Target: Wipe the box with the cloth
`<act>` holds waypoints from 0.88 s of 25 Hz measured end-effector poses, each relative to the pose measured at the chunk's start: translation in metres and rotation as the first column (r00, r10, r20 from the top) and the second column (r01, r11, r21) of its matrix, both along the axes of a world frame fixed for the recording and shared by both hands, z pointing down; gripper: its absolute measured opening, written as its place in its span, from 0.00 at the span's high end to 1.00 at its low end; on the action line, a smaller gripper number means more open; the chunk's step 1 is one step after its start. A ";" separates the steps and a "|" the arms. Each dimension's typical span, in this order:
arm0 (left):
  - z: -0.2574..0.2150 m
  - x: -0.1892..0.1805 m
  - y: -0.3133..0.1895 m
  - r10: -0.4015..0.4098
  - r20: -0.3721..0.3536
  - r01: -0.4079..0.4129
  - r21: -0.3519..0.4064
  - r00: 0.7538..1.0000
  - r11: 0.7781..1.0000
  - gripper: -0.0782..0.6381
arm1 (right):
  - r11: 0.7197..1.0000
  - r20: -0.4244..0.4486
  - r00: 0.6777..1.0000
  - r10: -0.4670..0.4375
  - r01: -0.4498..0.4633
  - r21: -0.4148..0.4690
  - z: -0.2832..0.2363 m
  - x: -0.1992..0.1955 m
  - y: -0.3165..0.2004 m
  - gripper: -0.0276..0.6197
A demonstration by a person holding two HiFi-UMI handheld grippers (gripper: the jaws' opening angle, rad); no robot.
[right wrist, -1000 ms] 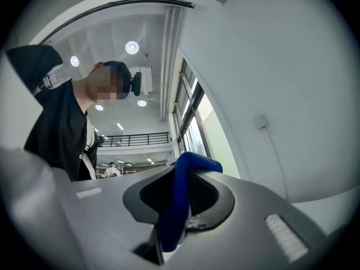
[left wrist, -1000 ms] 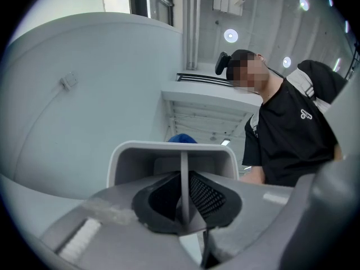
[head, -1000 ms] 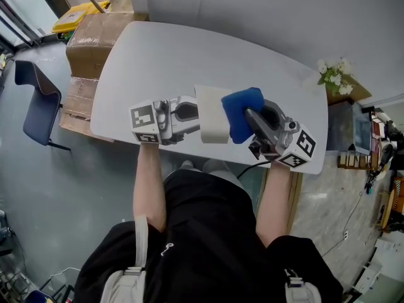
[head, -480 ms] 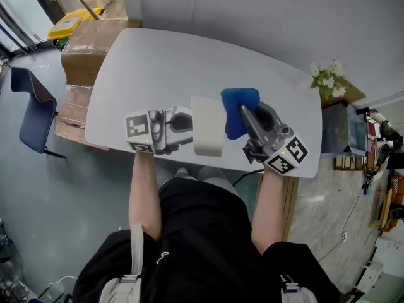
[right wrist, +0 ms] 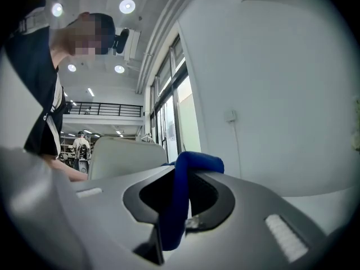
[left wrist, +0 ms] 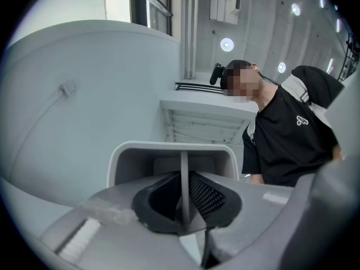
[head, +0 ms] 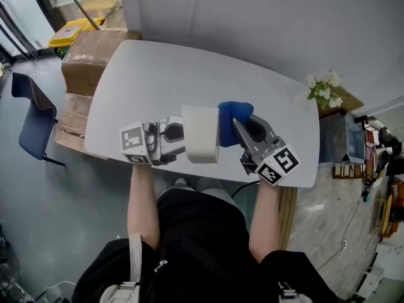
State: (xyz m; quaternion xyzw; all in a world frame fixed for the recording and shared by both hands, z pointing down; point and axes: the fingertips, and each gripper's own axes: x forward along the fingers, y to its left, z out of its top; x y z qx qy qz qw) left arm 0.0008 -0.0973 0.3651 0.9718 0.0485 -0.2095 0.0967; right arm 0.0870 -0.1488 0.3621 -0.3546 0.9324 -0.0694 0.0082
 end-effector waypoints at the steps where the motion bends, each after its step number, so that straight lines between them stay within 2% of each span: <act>1: -0.002 -0.002 -0.003 -0.014 -0.016 0.014 -0.007 1.000 1.000 0.82 | 1.000 -0.006 1.000 -0.006 0.005 -0.003 0.001 -0.001 0.001 0.87; 3: -0.004 -0.006 -0.008 -0.039 -0.035 0.038 -0.018 0.999 0.999 0.82 | 1.000 -0.004 1.000 -0.023 0.023 -0.004 0.001 -0.005 0.003 0.87; 10: 0.001 -0.006 -0.022 -0.114 -0.033 0.112 -0.055 0.993 0.992 0.82 | 0.991 0.001 0.991 -0.137 0.137 0.009 -0.002 -0.015 0.015 0.87; 18: 0.011 -0.012 -0.043 -0.223 -0.003 0.221 -0.122 0.975 0.968 0.82 | 0.956 0.024 0.956 -0.292 0.292 0.009 -0.005 -0.034 0.038 0.87; 22: 0.016 -0.013 -0.048 -0.253 0.008 0.252 -0.141 0.967 0.958 0.82 | 0.942 0.037 0.941 -0.337 0.337 0.009 -0.006 -0.036 0.046 0.87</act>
